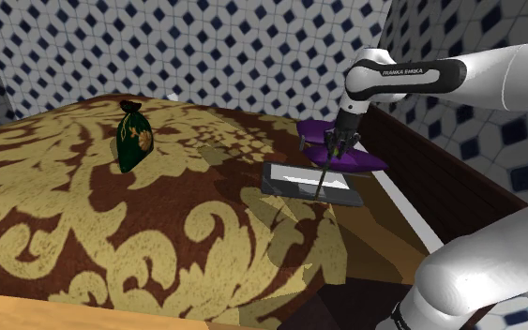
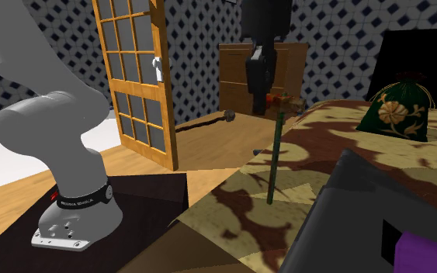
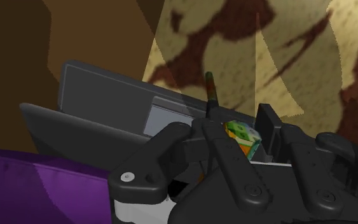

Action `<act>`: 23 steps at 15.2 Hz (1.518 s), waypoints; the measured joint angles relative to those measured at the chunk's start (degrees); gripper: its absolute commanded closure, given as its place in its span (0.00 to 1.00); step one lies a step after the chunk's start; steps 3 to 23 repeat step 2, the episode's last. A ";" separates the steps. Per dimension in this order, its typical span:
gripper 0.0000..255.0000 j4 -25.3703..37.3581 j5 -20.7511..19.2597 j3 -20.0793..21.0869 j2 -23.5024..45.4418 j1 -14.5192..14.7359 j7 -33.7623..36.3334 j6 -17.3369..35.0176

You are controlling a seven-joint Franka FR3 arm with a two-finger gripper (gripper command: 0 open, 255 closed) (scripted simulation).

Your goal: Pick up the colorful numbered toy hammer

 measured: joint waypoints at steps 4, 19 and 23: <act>1.00 1.21 0.00 0.05 -0.04 0.02 0.07 -1.24; 1.00 1.21 0.00 0.05 -0.04 0.02 0.07 -1.24; 1.00 1.21 0.00 0.05 -0.04 0.02 0.07 -1.24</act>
